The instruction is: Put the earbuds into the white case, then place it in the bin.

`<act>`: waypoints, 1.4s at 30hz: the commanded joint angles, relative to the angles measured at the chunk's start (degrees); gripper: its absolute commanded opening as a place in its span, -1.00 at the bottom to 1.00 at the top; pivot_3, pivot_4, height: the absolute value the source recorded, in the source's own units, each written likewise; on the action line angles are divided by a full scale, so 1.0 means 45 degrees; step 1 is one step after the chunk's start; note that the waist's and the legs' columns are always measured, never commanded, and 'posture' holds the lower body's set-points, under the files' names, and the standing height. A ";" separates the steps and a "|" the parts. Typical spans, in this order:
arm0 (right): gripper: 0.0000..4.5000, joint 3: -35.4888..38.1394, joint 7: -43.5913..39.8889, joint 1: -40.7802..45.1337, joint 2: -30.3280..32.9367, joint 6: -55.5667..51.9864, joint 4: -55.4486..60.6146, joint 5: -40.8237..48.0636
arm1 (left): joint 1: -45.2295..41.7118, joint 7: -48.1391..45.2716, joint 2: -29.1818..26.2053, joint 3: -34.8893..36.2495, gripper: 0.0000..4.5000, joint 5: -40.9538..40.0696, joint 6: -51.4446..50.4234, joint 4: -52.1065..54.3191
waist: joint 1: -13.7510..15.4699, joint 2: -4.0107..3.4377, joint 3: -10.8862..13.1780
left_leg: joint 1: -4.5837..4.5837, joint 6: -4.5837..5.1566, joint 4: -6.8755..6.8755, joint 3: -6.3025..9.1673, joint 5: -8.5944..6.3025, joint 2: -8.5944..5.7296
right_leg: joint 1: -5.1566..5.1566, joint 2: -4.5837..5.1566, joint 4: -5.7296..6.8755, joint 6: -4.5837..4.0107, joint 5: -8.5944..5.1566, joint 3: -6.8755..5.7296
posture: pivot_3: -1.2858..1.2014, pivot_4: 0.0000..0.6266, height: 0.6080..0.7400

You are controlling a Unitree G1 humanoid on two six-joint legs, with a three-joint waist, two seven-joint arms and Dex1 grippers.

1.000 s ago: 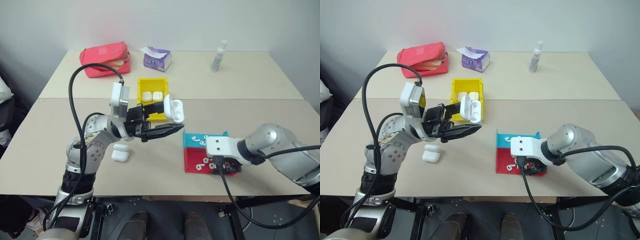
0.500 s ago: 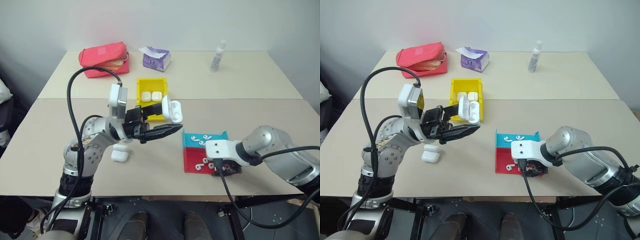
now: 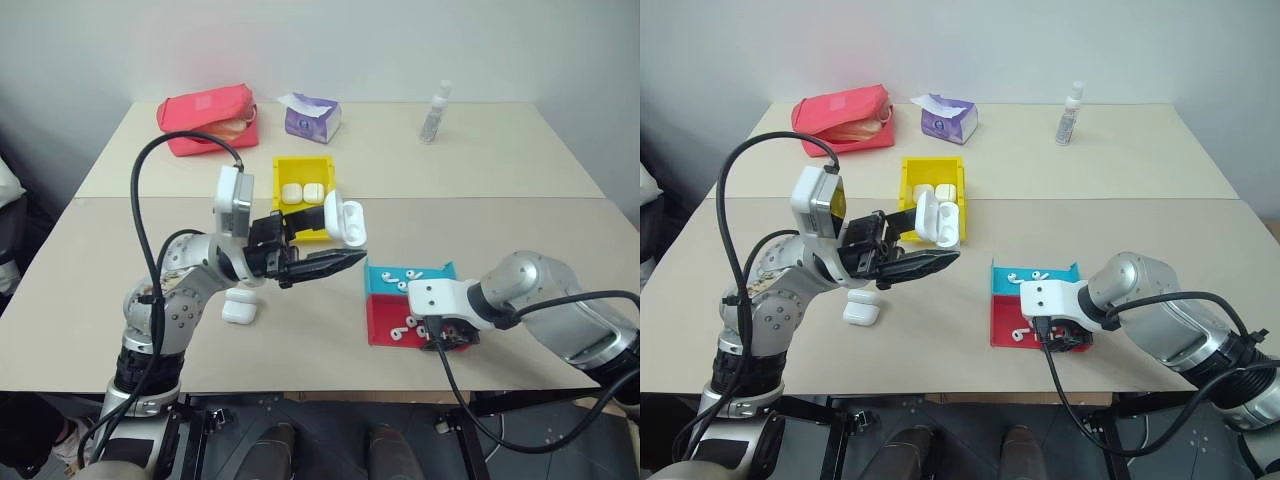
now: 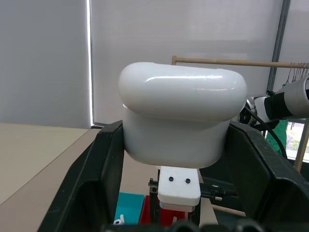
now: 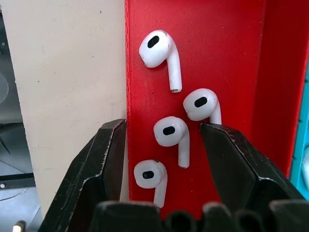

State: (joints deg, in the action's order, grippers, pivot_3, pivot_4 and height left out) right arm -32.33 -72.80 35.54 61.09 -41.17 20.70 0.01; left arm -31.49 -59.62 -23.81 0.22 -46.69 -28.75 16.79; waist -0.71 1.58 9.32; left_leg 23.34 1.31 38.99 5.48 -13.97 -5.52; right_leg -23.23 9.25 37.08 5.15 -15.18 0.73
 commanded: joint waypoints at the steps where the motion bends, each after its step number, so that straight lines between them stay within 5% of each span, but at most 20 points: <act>1: -0.09 0.0352 -0.0087 -0.0138 0.0020 0.0205 -0.0025 -0.0258 | 0.0013 0.0013 -0.0099 0.0220 0.25 -0.0199 0.0102 0.0510 | -0.0002 0.0000 0.0000 | -0.0001 0.0000 0.0000 0.0000 0.0000 0.0000 | 0.0001 0.0000 0.0000 0.0000 0.0000 0.0000 | 0.03 -0.52 1.00; 6: -0.71 0.0533 -0.0179 -0.0320 0.0032 0.0186 0.0125 -0.0249 | 0.0035 0.0053 -0.0139 0.0215 0.25 -0.0204 0.0099 0.0532 | 0.0007 0.0000 0.0000 | 0.0000 0.0000 -0.0001 0.0001 0.0000 0.0000 | 0.0000 0.0000 0.0000 0.0000 0.0000 -0.0001 | 0.03 -0.52 1.00; 14: -0.72 0.1652 0.0012 -0.0596 -0.0136 -0.0928 0.0860 0.0466 | -0.0064 -0.0079 -0.0173 0.0164 0.25 -0.0224 0.0117 0.0324 | 0.0012 0.0000 0.0000 | 0.0004 0.0000 -0.0001 0.0001 0.0000 0.0000 | 0.0000 0.0001 -0.0001 0.0000 0.0000 0.0000 | 0.03 -0.52 1.00; 21: -0.72 0.5365 0.0868 -0.1240 -0.0464 -0.2834 0.2541 0.2759 | -0.0474 -0.0625 -0.0083 -0.0032 0.25 -0.0168 0.0164 -0.0235 | 0.0063 0.0000 0.0000 | 0.0008 0.0002 -0.0003 0.0003 -0.0001 0.0000 | -0.0001 0.0001 -0.0004 -0.0001 0.0000 0.0000 | 0.03 -0.52 1.00; 27: -0.72 1.0835 0.2487 -0.2724 -0.3242 -0.2203 0.3847 0.5617 | -0.1158 -0.1437 0.0027 -0.0209 0.25 -0.0057 0.0276 -0.1168 | 0.0185 0.0001 0.0000 | 0.0004 0.0003 -0.0005 0.0009 -0.0002 -0.0001 | 0.0012 -0.0001 0.0001 -0.0001 0.0001 -0.0007 | 0.03 -0.52 1.00; 31: -0.72 1.3010 0.4780 -0.2193 -0.5835 -0.3037 0.4634 0.8405 | -0.1842 -0.2412 0.0090 -0.0459 0.25 0.0441 0.0721 -0.2345 | 0.0169 0.0000 0.0000 | 0.0005 0.0005 -0.0002 0.0007 -0.0003 -0.0004 | 0.0015 0.0004 0.0008 -0.0001 0.0003 -0.0001 | 0.03 -0.52 1.00; 42: -0.72 1.2052 0.9562 -0.0353 -0.8450 -0.2625 0.5013 1.2083 | -0.3331 -0.3090 0.0747 -0.0797 0.25 0.1357 0.0963 -0.4160 | -0.0028 -0.0005 -0.0002 | -0.0002 -0.0002 -0.0018 0.0012 0.0002 -0.0002 | 0.0011 -0.0002 0.0033 -0.0007 0.0006 -0.0005 | 0.03 -0.52 1.00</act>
State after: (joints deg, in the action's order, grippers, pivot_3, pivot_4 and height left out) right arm 23.09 -31.95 32.78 23.48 -54.60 41.71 51.62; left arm -44.87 -73.23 -20.96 -3.48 -40.52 -24.68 -2.21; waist -0.84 1.56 9.31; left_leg 23.33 1.30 38.90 5.54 -13.96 -5.53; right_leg -23.19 9.24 37.23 5.12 -15.16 0.71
